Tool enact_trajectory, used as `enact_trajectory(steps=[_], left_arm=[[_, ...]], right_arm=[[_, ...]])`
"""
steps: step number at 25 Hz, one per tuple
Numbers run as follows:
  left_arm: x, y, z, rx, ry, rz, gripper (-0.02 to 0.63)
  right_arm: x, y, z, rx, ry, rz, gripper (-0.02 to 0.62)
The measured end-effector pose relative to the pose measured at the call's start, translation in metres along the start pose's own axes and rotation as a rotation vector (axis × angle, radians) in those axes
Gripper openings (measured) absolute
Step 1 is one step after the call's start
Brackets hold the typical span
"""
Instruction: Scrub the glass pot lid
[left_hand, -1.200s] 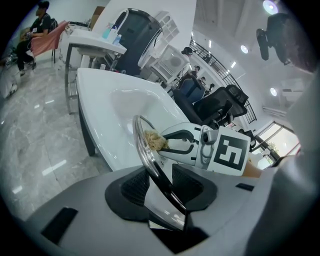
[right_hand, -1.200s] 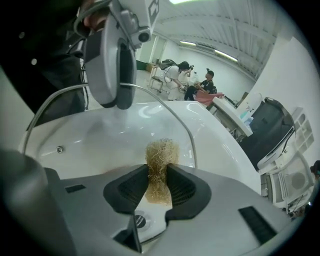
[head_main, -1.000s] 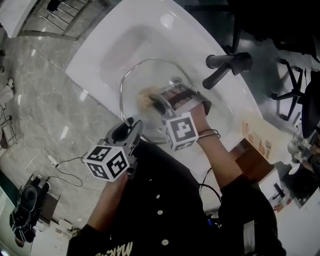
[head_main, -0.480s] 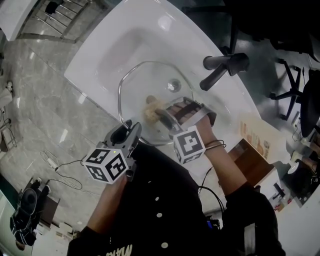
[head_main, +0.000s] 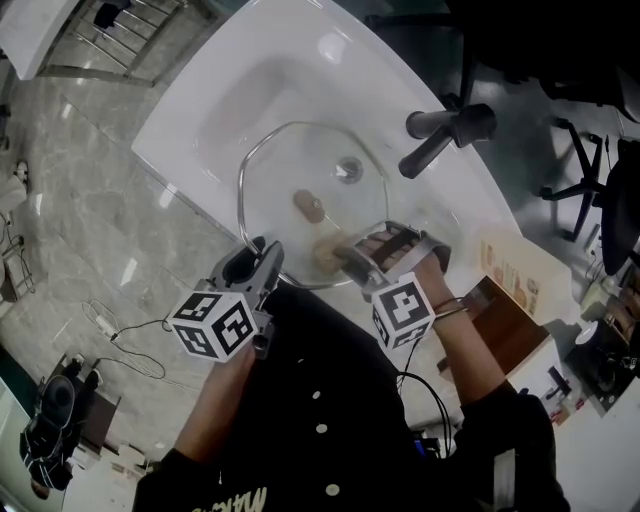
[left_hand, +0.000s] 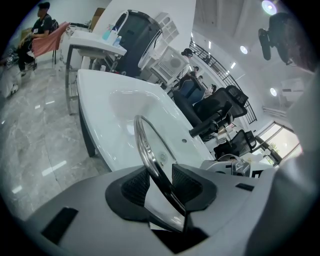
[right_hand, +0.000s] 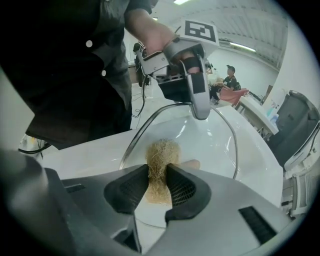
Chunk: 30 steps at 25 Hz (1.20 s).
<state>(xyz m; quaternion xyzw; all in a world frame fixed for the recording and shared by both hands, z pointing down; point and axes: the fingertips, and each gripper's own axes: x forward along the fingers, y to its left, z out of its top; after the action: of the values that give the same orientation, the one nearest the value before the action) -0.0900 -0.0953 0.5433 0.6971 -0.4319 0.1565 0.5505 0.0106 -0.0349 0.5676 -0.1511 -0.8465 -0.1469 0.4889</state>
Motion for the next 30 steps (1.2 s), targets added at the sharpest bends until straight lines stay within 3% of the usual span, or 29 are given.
enact_trajectory(steps=[6, 13, 16, 23, 30], left_arm=[[-0.001, -0.002, 0.001, 0.005, -0.006, 0.0, 0.155], [-0.001, -0.002, 0.0, -0.021, -0.028, -0.02, 0.153], [-0.001, -0.001, -0.001, -0.022, -0.041, -0.043, 0.158], [-0.002, -0.003, 0.001, -0.023, -0.072, -0.07, 0.16], [-0.002, -0.004, 0.001, -0.039, -0.103, -0.107, 0.163]], right_arm=[[-0.013, 0.024, -0.002, -0.005, -0.019, 0.11, 0.124], [-0.012, 0.024, -0.003, -0.018, -0.012, 0.119, 0.126], [-0.014, 0.005, -0.003, 0.006, -0.025, 0.042, 0.129], [-0.006, -0.114, 0.023, 0.143, -0.115, -0.295, 0.128], [0.022, -0.17, 0.037, 0.091, -0.129, -0.348, 0.128]])
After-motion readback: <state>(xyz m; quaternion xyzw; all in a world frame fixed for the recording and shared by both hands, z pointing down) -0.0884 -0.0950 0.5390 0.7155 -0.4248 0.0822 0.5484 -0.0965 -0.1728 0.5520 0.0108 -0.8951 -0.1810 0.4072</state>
